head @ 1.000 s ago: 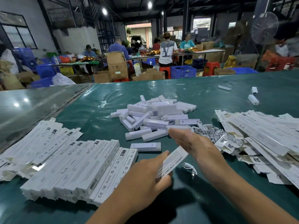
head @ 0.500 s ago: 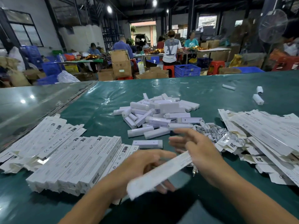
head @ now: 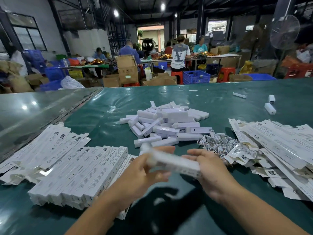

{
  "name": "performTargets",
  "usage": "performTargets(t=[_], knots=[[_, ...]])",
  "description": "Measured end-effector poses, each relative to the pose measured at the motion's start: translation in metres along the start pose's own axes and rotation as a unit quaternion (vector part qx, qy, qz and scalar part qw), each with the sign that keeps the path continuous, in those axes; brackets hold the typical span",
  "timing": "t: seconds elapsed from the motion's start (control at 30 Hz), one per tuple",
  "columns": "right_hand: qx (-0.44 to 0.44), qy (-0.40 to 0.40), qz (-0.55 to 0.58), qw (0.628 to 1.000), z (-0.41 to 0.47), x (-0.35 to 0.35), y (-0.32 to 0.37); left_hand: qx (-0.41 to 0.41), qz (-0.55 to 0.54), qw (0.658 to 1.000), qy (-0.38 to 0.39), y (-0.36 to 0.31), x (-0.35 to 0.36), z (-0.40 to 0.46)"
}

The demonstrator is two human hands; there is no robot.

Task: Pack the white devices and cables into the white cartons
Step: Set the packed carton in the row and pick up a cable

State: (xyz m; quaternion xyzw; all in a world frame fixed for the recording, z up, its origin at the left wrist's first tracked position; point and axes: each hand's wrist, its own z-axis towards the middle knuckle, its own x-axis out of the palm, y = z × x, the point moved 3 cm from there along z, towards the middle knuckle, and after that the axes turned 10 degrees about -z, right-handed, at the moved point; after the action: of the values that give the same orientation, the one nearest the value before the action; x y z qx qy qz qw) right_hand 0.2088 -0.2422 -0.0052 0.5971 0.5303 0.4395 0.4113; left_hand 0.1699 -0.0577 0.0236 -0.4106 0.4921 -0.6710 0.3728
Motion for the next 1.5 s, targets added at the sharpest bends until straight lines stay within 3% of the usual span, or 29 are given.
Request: performTargets(t=[0.07,0.17,0.23,0.33,0.37,0.4,0.47,0.57,0.63,0.77,0.83,0.93,1.0,1.1,1.23,1.5], knots=[[-0.083,0.000,-0.201,0.976,0.003,0.006,0.003,0.075,0.053,0.994,-0.051,-0.003,0.000,0.001],[-0.270,-0.010,-0.485,0.832,0.020,0.019,0.027,0.139,-0.011,0.983,-0.120,-0.010,-0.004,0.000],[-0.301,0.024,-0.589,0.750,0.034,0.034,0.032,0.160,-0.017,0.978,-0.136,-0.013,-0.003,-0.003],[-0.302,0.034,-0.729,0.613,0.047,0.057,0.023,0.181,0.077,0.969,-0.147,-0.016,0.005,-0.008],[-0.306,0.026,-0.751,0.584,0.047,0.060,0.020,0.185,0.092,0.967,-0.146,-0.016,0.008,-0.009],[-0.319,0.020,-0.750,0.579,0.047,0.059,0.017,0.191,0.092,0.967,-0.141,-0.017,0.010,-0.010],[-0.353,0.014,-0.698,0.623,0.039,0.045,0.019,0.199,0.087,0.969,-0.121,-0.019,0.013,-0.011],[-0.357,0.032,-0.495,0.792,0.022,0.006,0.033,0.176,0.111,0.970,-0.123,-0.015,0.015,-0.012],[-0.348,0.016,-0.354,0.868,0.010,-0.024,0.041,0.149,0.168,0.963,-0.147,-0.010,0.016,-0.012],[-0.307,0.004,-0.168,0.937,0.002,-0.059,0.043,0.105,0.283,0.946,-0.117,0.009,0.030,-0.010],[-0.271,0.004,-0.063,0.960,-0.001,-0.065,0.045,0.097,0.374,0.918,-0.086,0.017,0.038,-0.010],[-0.212,0.016,0.111,0.971,-0.006,-0.071,0.057,0.127,0.411,0.897,-0.105,0.011,0.034,-0.012],[-0.207,0.046,0.149,0.966,-0.011,-0.073,0.064,0.140,0.432,0.882,-0.124,0.001,0.027,-0.013],[-0.240,0.081,0.094,0.963,-0.018,-0.069,0.066,0.139,0.510,0.839,-0.126,-0.005,0.020,-0.013],[-0.284,0.071,0.042,0.955,-0.024,-0.061,0.066,0.058,0.589,0.800,-0.099,0.001,0.021,-0.013],[-0.313,0.024,-0.062,0.947,-0.031,-0.053,0.059,0.040,0.597,0.795,-0.094,0.001,0.023,-0.013]])
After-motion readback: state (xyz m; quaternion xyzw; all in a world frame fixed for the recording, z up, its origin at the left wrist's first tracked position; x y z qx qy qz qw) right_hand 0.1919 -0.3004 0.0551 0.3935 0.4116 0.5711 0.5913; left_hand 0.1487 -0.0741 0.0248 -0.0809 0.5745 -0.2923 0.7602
